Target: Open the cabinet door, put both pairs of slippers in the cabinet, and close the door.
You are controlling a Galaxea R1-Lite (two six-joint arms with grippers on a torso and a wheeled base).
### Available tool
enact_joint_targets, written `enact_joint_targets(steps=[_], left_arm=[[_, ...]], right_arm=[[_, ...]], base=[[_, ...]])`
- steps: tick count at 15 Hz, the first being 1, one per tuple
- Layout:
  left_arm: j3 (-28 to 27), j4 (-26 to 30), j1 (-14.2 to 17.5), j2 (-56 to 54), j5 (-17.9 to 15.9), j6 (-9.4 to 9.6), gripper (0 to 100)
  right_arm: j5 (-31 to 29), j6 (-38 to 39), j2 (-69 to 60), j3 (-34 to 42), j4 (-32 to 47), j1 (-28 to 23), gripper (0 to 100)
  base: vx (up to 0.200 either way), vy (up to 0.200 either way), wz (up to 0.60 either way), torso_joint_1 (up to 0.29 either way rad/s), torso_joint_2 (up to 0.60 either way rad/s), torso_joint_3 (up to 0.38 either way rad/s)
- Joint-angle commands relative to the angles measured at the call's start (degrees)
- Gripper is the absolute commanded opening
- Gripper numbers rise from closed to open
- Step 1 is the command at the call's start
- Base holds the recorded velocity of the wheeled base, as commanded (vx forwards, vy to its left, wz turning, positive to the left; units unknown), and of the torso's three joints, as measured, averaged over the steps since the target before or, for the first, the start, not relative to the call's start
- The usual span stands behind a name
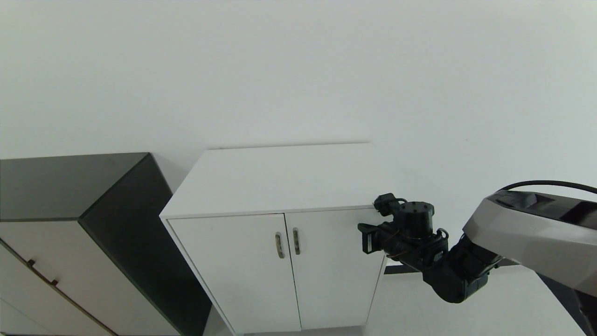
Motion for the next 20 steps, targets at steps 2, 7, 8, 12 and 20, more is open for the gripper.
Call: enact_joint_targets(steps=[2, 7, 8, 12, 20], left_arm=[[0.0, -0.01, 0.01, -0.01, 0.05, -0.02, 0], [0.0, -0.01, 0.01, -0.01, 0.05, -0.02, 0], [0.0, -0.01, 0.01, -0.01, 0.05, -0.02, 0], [0.0, -0.01, 0.01, -0.01, -0.04, 0.07, 0], [0.0, -0.01, 0.01, -0.01, -0.04, 0.16, 0]], right_arm=[[0.04, 0.01, 0.08, 0.07, -0.02, 0.02, 0], [0.04, 0.01, -0.71, 1.21, -1.25, 0.02, 0], [-0.05, -0.08, -1.15, 2.62, -3.1, 0.19, 0], [-0.14, -0.08, -8.01, 8.77, -4.85, 1.69, 0], [-8.93, 0.01, -28.92, 36.37, -9.86, 0.81, 0]], base=[[0.0, 0.0, 0.0, 0.0, 0.0, 0.0], [0.0, 0.0, 0.0, 0.0, 0.0, 0.0], [0.0, 0.0, 0.0, 0.0, 0.0, 0.0], [0.0, 0.0, 0.0, 0.0, 0.0, 0.0], [0.0, 0.0, 0.0, 0.0, 0.0, 0.0]])
